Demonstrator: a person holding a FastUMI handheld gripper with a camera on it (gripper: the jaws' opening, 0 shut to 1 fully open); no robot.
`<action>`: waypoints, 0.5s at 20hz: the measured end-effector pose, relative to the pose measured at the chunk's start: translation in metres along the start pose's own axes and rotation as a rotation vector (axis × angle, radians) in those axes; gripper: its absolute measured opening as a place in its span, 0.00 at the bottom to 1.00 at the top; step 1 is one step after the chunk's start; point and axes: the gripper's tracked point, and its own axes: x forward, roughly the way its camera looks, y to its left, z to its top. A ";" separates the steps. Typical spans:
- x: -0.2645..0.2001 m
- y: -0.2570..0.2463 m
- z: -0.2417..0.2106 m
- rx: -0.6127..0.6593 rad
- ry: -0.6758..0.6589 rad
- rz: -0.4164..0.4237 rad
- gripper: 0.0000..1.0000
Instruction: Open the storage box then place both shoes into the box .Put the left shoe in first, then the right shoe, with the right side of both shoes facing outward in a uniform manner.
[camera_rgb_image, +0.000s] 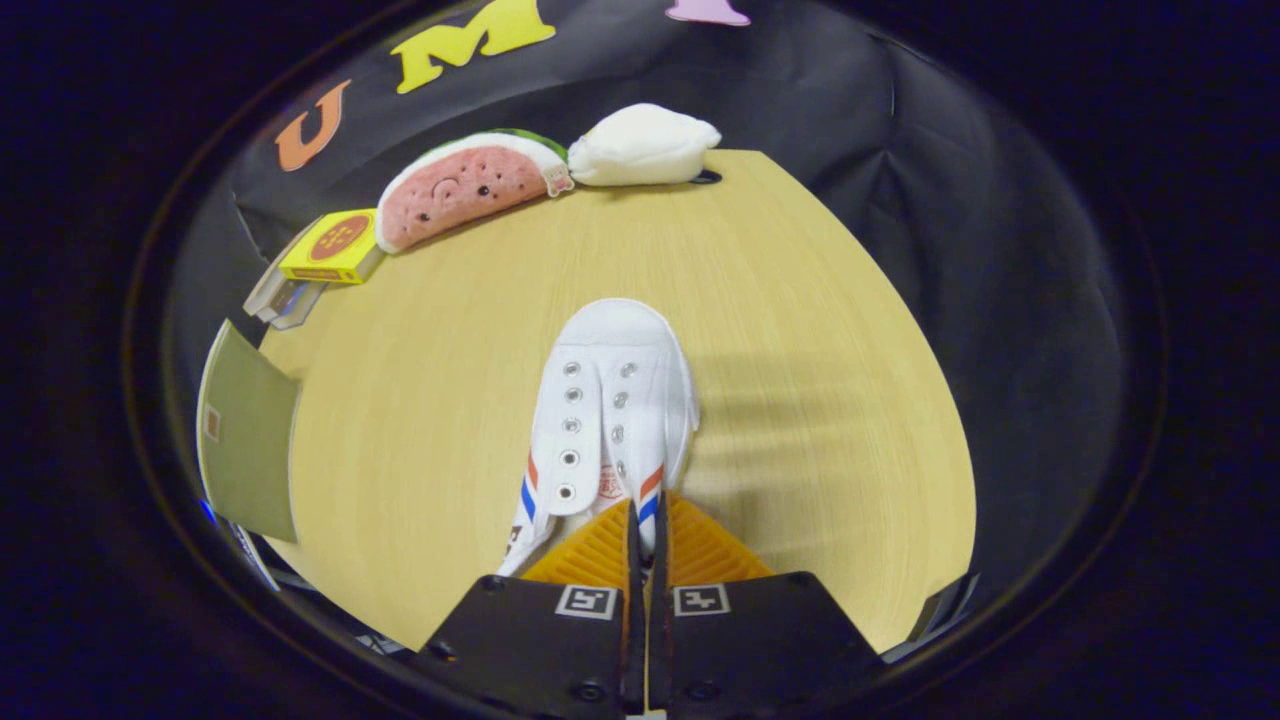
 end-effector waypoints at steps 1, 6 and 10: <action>-0.006 0.006 -0.003 0.022 0.007 0.017 0.07; -0.057 0.050 -0.013 0.064 -0.025 0.061 0.07; -0.108 0.116 -0.015 0.064 -0.064 0.101 0.07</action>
